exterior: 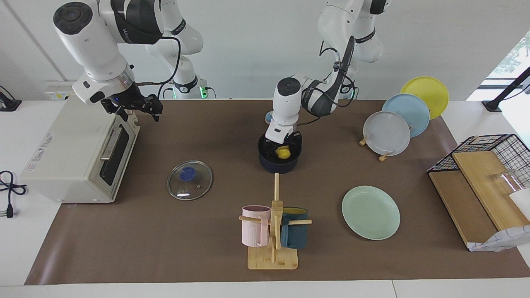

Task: Transfer potato from pot to plate
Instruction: 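Close the left gripper on the yellow potato inside the pot, then lift the potato out and carry it to the green plate with the left gripper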

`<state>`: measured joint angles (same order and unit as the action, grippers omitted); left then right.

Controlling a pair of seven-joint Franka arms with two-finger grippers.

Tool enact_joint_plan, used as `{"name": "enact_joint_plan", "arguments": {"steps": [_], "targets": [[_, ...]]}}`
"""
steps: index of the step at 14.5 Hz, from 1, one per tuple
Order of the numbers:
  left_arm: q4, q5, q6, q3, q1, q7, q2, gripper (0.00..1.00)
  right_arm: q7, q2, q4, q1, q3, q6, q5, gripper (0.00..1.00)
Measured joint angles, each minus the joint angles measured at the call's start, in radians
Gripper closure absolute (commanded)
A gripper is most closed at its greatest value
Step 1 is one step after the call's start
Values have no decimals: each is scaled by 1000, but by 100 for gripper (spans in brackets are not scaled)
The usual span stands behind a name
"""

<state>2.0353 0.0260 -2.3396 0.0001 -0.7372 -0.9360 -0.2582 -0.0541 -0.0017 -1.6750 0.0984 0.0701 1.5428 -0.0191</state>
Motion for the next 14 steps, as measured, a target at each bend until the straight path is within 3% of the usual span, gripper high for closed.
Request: {"name": "enact_joint_plan", "arguments": {"steps": [2, 3, 11, 14], "targets": [[-1, 0, -1, 0, 0, 0, 0, 86, 0, 0, 0, 0, 0, 1, 0, 0], [-2, 0, -2, 0, 0, 0, 0, 100, 0, 0, 0, -1, 0, 1, 0, 0], [-40, 0, 3, 2, 0, 1, 1, 100, 0, 0, 0, -23, -32, 4, 0, 0], [-92, 0, 86, 4, 3, 1, 22, 100, 0, 0, 0, -53, -57, 4, 0, 0]]}}
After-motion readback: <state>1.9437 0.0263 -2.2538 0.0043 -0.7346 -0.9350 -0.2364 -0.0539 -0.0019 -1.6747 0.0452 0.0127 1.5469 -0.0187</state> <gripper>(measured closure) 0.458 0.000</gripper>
